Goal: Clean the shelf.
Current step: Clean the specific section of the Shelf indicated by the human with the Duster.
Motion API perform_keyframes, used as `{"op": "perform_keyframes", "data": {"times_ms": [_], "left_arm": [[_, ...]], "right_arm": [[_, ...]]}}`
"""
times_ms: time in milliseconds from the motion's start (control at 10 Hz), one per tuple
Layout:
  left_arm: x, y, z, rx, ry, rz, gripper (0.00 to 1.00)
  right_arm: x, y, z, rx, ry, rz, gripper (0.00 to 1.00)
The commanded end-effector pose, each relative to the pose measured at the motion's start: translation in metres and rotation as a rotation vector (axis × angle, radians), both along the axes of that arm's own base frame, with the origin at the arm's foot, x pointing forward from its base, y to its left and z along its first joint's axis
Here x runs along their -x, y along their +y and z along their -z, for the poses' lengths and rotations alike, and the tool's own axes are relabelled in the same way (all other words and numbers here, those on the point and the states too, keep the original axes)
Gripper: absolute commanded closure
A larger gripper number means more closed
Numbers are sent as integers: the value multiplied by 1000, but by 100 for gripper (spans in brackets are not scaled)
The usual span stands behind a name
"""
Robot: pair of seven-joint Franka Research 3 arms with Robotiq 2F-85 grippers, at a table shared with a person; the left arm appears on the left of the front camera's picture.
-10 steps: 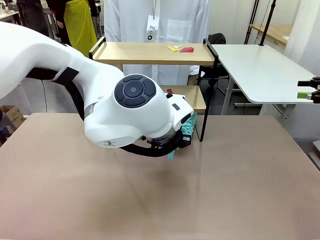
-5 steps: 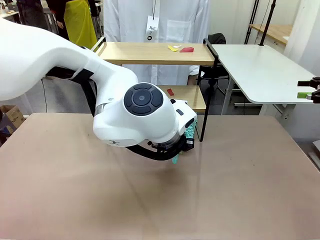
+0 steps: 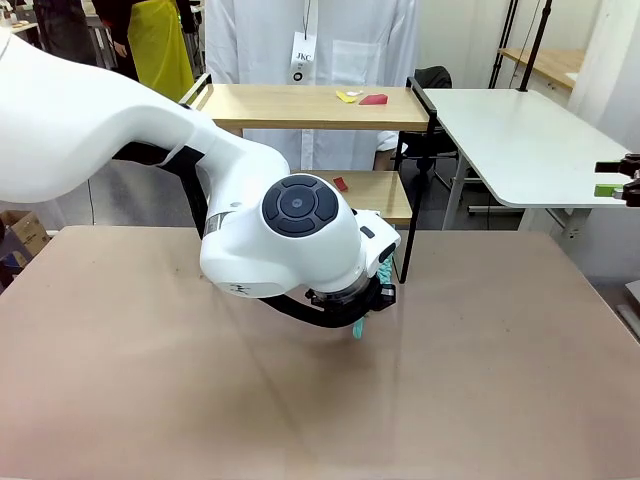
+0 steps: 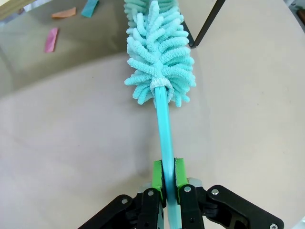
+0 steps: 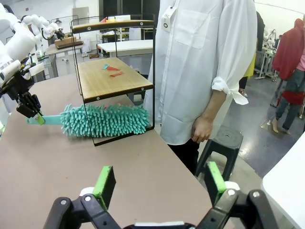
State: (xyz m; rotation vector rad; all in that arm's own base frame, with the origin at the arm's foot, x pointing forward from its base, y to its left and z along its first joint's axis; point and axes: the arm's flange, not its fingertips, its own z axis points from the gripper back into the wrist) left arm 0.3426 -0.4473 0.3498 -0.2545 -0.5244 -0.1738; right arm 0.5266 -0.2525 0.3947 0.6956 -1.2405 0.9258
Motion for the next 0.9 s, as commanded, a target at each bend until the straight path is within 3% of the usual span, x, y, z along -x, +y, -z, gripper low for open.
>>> {"op": "perform_keyframes", "data": {"times_ms": [0, 800], "left_arm": [[0, 0, 1, 1, 4, -1, 87], [12, 26, 3, -12, -6, -103, 87]], "right_arm": [[-1, 4, -8, 13, 18, 12, 0], [-1, 4, -8, 13, 18, 12, 0]]}}
